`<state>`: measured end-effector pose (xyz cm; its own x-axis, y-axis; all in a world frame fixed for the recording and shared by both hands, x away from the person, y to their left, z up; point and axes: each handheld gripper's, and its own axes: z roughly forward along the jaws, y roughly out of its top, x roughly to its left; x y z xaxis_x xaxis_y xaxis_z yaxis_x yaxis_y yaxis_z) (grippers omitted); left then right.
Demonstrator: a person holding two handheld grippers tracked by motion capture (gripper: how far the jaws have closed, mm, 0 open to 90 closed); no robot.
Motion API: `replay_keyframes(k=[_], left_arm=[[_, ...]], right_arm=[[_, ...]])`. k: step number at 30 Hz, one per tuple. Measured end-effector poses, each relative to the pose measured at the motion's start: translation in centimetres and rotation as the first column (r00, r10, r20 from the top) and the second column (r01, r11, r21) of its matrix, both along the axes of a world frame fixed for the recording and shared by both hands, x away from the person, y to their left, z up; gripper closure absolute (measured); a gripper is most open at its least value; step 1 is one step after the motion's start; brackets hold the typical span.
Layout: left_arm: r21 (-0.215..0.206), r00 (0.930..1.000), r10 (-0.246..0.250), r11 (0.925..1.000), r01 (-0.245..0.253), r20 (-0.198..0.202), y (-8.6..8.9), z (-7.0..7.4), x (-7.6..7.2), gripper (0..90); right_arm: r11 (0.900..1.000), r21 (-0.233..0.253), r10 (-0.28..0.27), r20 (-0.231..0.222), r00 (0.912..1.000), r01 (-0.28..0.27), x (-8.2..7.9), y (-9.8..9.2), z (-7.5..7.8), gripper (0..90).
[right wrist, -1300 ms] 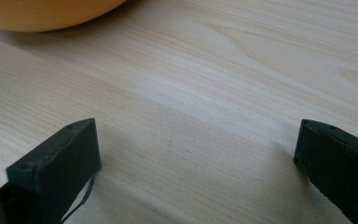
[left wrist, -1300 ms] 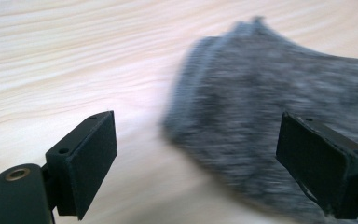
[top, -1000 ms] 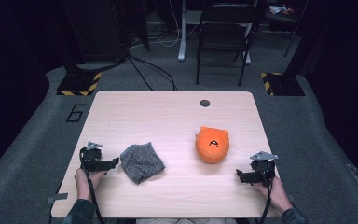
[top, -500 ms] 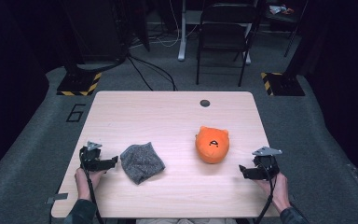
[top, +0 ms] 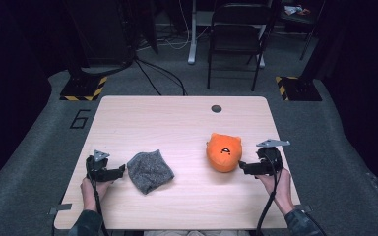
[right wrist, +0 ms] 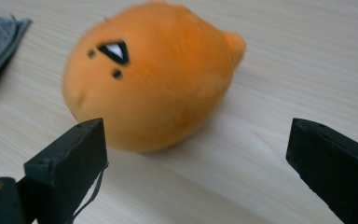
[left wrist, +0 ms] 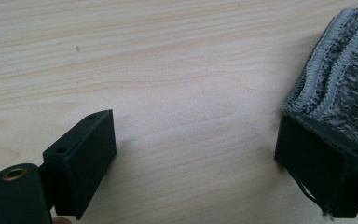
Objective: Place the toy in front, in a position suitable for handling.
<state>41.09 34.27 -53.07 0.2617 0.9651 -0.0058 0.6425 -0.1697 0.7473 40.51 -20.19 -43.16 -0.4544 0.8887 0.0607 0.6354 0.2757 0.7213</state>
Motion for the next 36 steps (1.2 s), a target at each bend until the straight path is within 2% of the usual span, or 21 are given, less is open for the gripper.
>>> replay_keyframes(k=[3, 4, 5, 6, 7, 8, 11, 12, 15, 16, 19, 22, 24, 25, 26, 27, 31, 34, 36], left_arm=[[0.0, 1.0, 0.0, 1.0, 0.0, 0.0, 0.0, 0.0, 0.0, 12.0], [0.0, 1.0, 0.0, 1.0, 0.0, 0.0, 0.0, 0.0, 0.0, 12.0], [0.0, 1.0, 0.0, 1.0, 0.0, 0.0, 0.0, 0.0, 0.0, 12.0], [0.0, 1.0, 0.0, 1.0, 0.0, -0.001, 0.0, 0.0, 0.0, 12.0], [0.0, 1.0, 0.0, 1.0, 0.0, -0.001, 0.0, 0.0, 0.0, 12.0], [-0.001, 1.0, 0.0, 1.0, 0.0, -0.001, 0.0, 0.0, 0.0, 12.0], [-0.001, 1.0, 0.0, 1.0, 0.0, -0.002, 0.0, 0.0, 0.0, 12.0], [-0.002, 1.0, -0.002, 1.0, 0.002, -0.003, 0.0, 0.0, 0.0, 12.0], [-0.002, 1.0, -0.002, 1.0, 0.002, -0.003, 0.0, 0.0, 0.0, 12.0], [-0.002, 1.0, -0.003, 1.0, 0.003, -0.002, 0.0, 0.0, 0.0, 12.0], [-0.003, 1.0, -0.005, 1.0, 0.005, -0.004, 0.0, 0.0, 0.0, 12.0], [-0.001, 1.0, -0.006, 1.0, 0.006, 0.0, 0.0, 0.0, 0.0, 12.0], [0.002, 1.0, -0.008, 1.0, 0.008, 0.002, 0.0, 0.0, 0.0, 12.0], [0.001, 1.0, -0.008, 1.0, 0.008, 0.001, 0.0, 0.0, 0.0, 12.0], [0.001, 1.0, -0.008, 1.0, 0.008, 0.001, 0.0, 0.0, 0.0, 12.0], [0.001, 1.0, -0.009, 1.0, 0.009, 0.001, 0.0, 0.0, 0.0, 12.0], [0.001, 0.9999, -0.01, 0.9999, 0.01, 0.001, 0.0, 0.0, 0.0, 12.1], [0.001, 0.9999, -0.01, 0.9999, 0.01, 0.001, 0.0, 0.0, 0.0, 12.1], [0.001, 0.9999, -0.01, 0.9999, 0.01, 0.001, 0.0, 0.0, 0.0, 12.2]], right_arm=[[1.0, 0.021, 0.006, 0.006, 1.0, -0.006, 0.7, 1.4, 0.9, 4.3], [1.0, 0.026, 0.007, 0.006, 1.0, -0.007, 1.1, 2.4, 1.3, 4.3], [1.0, 0.026, 0.007, 0.006, 1.0, -0.007, 1.1, 2.4, 1.3, 4.3], [1.0, 0.027, 0.014, 0.012, 0.9998, -0.014, 1.7, 3.5, 1.5, 4.5], [1.0, 0.027, 0.014, 0.012, 0.9998, -0.014, 1.7, 3.5, 1.5, 4.5], [0.999, 0.033, 0.011, -0.003, 0.9999, -0.011, 2.3, 4.8, 1.6, 4.9], [1.0, 0.018, 0.012, 0.005, 0.9999, -0.012, 3.1, 5.8, 1.4, 5.6], [1.0, 0.02, -0.007, -0.008, 0.9999, 0.007, 3.6, 6.6, 1.1, 6.6], [1.0, 0.009, -0.022, -0.02, 0.9996, 0.022, 4.2, 7.1, 0.7, 9.3], [0.999, 0.0, -0.038, -0.027, 0.9989, 0.038, 4.7, 7.4, 0.3, 13.4], [0.998, -0.017, -0.057, -0.045, 0.9974, 0.056, 5.1, 7.4, -0.2, 18.2], [0.998, -0.015, -0.062, -0.05, 0.9969, 0.061, 5.3, 7.1, -0.7, 25.5], [0.999, -0.005, -0.052, -0.066, 0.9964, 0.052, 5.4, 6.8, -0.9, 32.3], [0.999, -0.003, -0.044, -0.071, 0.9965, 0.044, 5.3, 6.7, -1.2, 40.2], [0.999, 0.0, -0.036, -0.075, 0.9966, 0.036, 5.4, 6.7, -1.4, 44.3], [0.999, 0.0, -0.036, -0.075, 0.9966, 0.036, 5.4, 6.7, -1.4, 44.3], [1.0, -0.011, -0.007, -0.064, 0.9979, 0.007, 5.3, 6.6, -2.0, 60.6], [1.0, -0.006, 0.009, -0.046, 0.9989, -0.009, 5.3, 6.5, -1.9, 67.6], [0.999, 0.005, 0.052, -0.008, 0.9986, -0.052, 5.4, 6.4, -1.5, 71.3]])
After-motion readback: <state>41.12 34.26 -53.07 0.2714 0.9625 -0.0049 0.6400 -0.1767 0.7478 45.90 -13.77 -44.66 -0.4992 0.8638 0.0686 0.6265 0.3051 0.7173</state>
